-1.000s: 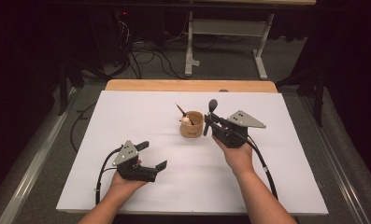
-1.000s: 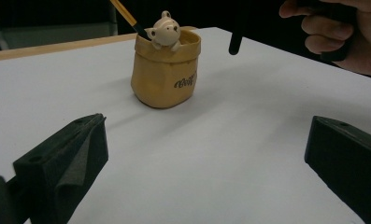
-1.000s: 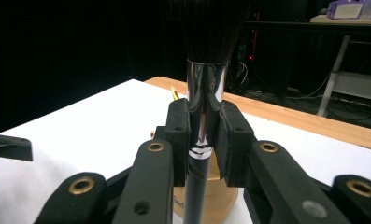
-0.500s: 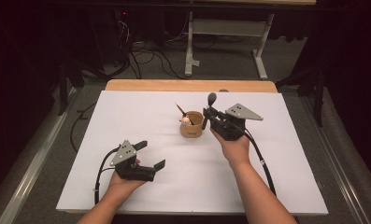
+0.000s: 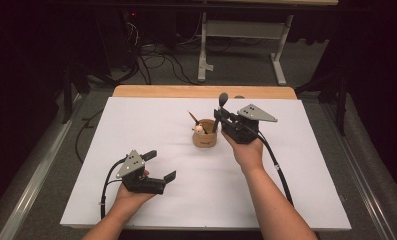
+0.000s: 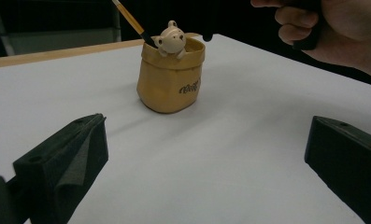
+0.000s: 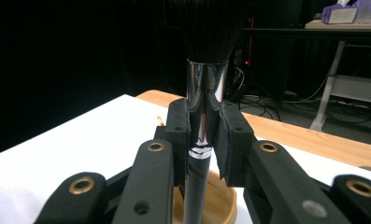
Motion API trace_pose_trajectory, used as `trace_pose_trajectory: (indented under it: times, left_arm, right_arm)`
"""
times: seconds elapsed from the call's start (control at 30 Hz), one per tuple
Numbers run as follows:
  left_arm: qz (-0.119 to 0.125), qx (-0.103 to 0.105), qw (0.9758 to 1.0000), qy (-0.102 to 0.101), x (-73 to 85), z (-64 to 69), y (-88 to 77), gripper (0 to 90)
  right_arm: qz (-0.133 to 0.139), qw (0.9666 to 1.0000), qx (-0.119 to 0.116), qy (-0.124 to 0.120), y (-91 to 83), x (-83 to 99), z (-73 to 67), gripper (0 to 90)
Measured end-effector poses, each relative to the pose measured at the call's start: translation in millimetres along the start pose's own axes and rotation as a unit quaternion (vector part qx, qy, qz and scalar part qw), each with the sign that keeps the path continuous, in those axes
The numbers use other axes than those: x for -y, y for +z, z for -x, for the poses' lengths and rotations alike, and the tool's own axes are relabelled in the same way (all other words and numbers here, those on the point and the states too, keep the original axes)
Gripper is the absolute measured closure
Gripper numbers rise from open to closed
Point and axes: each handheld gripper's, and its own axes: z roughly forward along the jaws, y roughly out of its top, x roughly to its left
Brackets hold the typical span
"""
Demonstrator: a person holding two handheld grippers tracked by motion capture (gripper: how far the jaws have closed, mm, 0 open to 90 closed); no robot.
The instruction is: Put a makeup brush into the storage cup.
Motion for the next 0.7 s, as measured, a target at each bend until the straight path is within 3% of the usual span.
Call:
trace_pose_trajectory:
  times: [0.7]
  left_arm:
    - [0.004,-0.002,1.0000,0.001,-1.0,-1.3,-2.0,0.3]
  right_arm:
    - [-0.016,0.9998,0.009,0.006,21.7,0.4,3.6,78.9]
